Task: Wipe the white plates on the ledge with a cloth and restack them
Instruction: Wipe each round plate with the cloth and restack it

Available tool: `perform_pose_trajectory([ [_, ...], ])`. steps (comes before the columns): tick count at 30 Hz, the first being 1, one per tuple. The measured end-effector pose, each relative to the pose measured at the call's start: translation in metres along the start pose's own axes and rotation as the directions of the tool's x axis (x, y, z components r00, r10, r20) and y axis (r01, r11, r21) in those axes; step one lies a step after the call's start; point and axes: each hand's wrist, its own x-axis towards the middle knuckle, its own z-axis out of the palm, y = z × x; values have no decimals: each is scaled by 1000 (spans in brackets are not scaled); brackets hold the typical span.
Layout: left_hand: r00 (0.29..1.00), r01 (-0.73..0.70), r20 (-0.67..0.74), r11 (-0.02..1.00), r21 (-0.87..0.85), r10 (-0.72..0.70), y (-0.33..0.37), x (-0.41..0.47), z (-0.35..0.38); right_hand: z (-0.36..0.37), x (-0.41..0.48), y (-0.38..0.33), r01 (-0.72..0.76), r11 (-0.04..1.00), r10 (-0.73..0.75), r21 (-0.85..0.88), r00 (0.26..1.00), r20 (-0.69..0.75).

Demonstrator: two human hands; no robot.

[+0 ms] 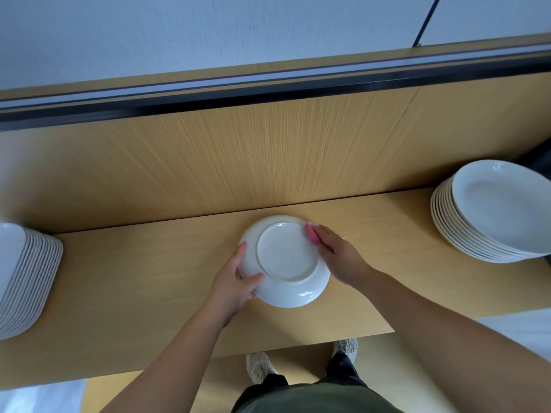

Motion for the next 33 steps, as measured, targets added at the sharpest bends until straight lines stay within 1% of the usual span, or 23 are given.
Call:
perform_pose_trajectory([
  [2, 1000, 7, -12, 1000, -11, -7, 0, 0, 2, 9, -12, 3, -24, 999, 25, 22, 998, -61],
  [4, 1000, 12, -24, 1000, 6, -12, -2, 2, 1, 19, -27, 5, -11, 1000, 13, 12, 989, -149],
  [7, 999, 19, -44, 999, 38, -18, -1, 3, 0, 39, -52, 11, -17, 997, 37, 79, 965, -258],
  [10, 999, -6, -48, 994, 107, 11, -2, 4, -1, 62, -73, 28, -37, 978, 94, 204, 955, -280],
  [11, 999, -18, -42, 992, 127, 23, -1, 4, -1, 65, -77, 31, -27, 972, 93, 231, 956, -278],
  [12, 999, -30, -35, 988, 154, 36, -1, 4, -2, 62, -78, 31, -15, 975, 79, 223, 957, -280],
  [14, 997, -59, -31, 969, 239, 68, 1, 2, -2, 48, -77, 22, 31, 993, 3, 114, 957, -289],
  [16, 995, -88, -17, 948, 306, 98, 5, -2, -1, 32, -72, 5, 124, 992, -118, 0, 945, -305],
  [17, 995, -97, -3, 944, 316, 104, 6, -3, -1, 26, -67, -4, 175, 984, -178, -38, 935, -307],
  [19, 994, -104, 19, 944, 314, 103, 6, -5, -1, 19, -50, -20, 216, 968, -245, -127, 928, -282],
  [22, 993, -113, 15, 938, 328, 114, 6, -6, 0, 22, -15, -32, 206, 911, -280, -357, 945, -169],
  [24, 992, -118, 5, 937, 330, 123, 7, -6, 2, 32, 3, -35, 170, 842, -242, -513, 967, -75],
  [25, 992, -119, 3, 937, 329, 125, 8, -7, 3, 38, 9, -35, 149, 810, -217, -567, 975, -54],
  [27, 993, -113, -5, 938, 329, 121, 8, -7, 3, 48, 14, -35, 113, 785, -178, -609, 983, -47],
  [29, 992, -114, -14, 935, 337, 126, 8, -7, 3, 54, 14, -36, 112, 793, -168, -599, 985, -39],
  [33, 991, -116, -17, 925, 361, 131, 11, -8, 3, 57, 13, -38, 183, 785, -187, -592, 981, 55],
])
